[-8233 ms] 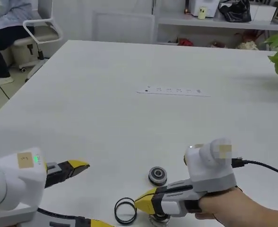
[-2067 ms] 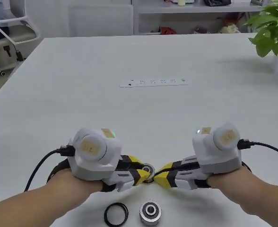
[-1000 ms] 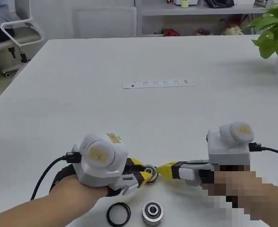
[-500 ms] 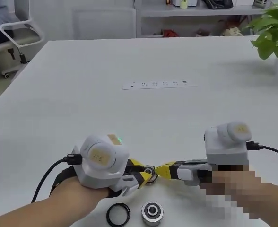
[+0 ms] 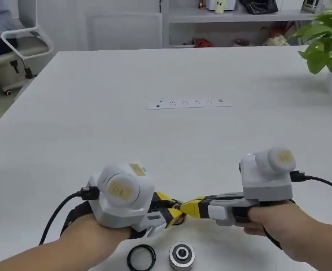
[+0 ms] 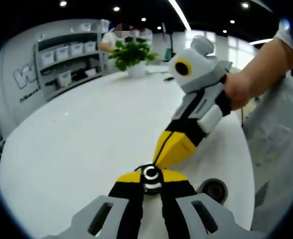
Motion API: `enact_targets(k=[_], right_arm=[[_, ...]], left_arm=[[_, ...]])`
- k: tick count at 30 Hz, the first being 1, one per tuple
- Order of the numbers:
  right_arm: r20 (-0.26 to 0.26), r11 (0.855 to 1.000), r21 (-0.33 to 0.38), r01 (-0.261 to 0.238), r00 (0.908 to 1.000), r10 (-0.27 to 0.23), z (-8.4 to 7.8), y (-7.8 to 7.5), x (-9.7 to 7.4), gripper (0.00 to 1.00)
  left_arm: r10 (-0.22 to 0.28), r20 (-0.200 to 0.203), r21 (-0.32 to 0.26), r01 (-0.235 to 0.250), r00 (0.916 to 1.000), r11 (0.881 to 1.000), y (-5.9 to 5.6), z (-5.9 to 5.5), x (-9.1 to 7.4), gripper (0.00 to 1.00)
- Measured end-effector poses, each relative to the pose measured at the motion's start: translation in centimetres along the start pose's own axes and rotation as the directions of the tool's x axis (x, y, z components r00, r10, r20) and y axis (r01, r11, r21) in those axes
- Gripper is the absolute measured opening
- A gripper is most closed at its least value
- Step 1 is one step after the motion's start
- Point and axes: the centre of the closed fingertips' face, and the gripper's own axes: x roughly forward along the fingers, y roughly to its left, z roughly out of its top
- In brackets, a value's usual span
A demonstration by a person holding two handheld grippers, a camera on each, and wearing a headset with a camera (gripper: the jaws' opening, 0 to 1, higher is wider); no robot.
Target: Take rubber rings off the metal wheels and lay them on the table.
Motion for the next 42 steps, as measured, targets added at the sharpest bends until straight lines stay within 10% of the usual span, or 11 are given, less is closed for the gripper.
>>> enact_targets(k=[15,42], right_arm=[[0.017,1.000,0.015,-0.002,0.9999,0.002,0.3,0.1,-0.1,0.00],[0.042,0.997,0.047,-0.064,0.9972,0.062,1.3,2.2,-0.7,0.00]], left_arm=[[-0.039,0.007,0.025,0.038,0.9992,0.999,0.1,0.3,-0.6,0.15],[-0.076,0.124,-0.010,0.078,0.9893,0.997,-0.8,1.8,-7.0,0.40]])
